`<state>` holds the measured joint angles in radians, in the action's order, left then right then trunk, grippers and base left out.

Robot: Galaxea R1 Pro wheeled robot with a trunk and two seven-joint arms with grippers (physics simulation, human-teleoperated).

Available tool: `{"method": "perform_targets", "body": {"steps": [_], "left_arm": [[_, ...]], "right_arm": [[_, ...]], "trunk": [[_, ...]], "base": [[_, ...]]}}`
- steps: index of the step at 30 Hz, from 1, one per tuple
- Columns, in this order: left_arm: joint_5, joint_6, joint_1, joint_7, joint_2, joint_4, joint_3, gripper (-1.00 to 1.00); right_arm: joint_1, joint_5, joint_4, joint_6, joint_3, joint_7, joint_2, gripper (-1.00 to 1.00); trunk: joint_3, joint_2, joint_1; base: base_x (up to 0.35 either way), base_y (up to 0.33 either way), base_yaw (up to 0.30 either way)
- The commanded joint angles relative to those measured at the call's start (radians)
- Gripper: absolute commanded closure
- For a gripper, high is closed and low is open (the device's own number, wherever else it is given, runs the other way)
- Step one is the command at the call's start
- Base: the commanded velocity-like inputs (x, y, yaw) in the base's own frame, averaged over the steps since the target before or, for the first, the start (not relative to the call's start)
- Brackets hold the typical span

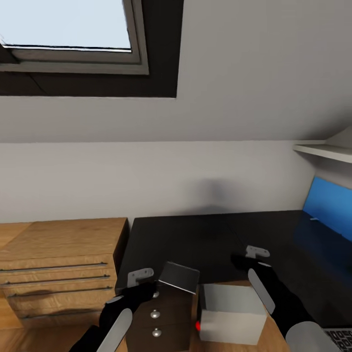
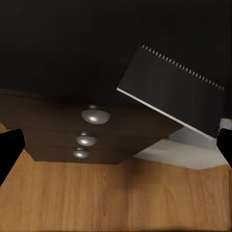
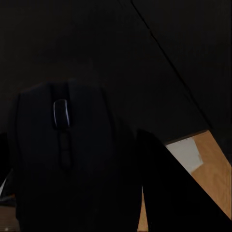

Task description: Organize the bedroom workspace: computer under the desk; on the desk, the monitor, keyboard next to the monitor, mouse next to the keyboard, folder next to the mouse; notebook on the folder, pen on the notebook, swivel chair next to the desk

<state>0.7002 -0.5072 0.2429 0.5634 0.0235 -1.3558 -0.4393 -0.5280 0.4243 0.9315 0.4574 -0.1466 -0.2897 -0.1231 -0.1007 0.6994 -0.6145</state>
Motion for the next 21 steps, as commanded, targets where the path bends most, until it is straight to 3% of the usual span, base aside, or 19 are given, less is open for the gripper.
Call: {"method": "perform_targets", "body": {"steps": [1,4,8,11,13,16,21], "left_arm": [[0.009,-0.001,0.001,0.01,0.001,-0.002,-0.002,-1.0],[0.009,-0.001,0.001,0.01,0.001,-0.002,-0.002,-1.0],[0.009,-0.001,0.001,0.01,0.002,-0.003,-0.002,-1.0],[0.009,-0.001,0.001,0.01,0.002,-0.004,-0.002,-1.0],[0.009,-0.001,0.001,0.01,0.002,-0.005,-0.002,-1.0],[0.01,-0.001,0.001,0.01,0.003,-0.005,-0.002,-1.0],[0.011,-0.001,0.001,0.01,0.003,-0.005,-0.002,-1.0]], "right_arm": [[-0.001,0.01,-0.002,0.0,-0.007,-0.01,-0.002,1.0],[-0.001,-0.008,-0.005,0.0,-0.009,-0.002,-0.005,1.0],[-0.001,-0.088,-0.006,0.0,-0.012,0.054,-0.031,1.0],[-0.001,-0.152,-0.006,0.002,-0.008,0.159,-0.078,1.0],[-0.001,-0.164,-0.006,0.003,-0.003,0.201,-0.102,1.0],[-0.001,-0.18,-0.011,0.005,0.03,0.287,-0.175,1.0],[-0.001,-0.191,-0.088,-0.001,0.059,0.324,-0.212,1.0]], "trunk": [[-0.002,0.002,0.0],[-0.002,0.002,0.0],[-0.002,0.002,0.0],[-0.001,0.002,0.0],[-0.001,0.002,0.0],[0.0,0.002,0.0],[0.002,0.002,0.0]], "base": [[0.0,0.0,-0.296],[0.0,0.0,-0.296],[0.0,0.0,-0.296],[0.0,0.0,-0.296],[0.0,0.0,-0.296],[0.0,0.0,-0.296],[0.0,0.0,-0.296]]}}
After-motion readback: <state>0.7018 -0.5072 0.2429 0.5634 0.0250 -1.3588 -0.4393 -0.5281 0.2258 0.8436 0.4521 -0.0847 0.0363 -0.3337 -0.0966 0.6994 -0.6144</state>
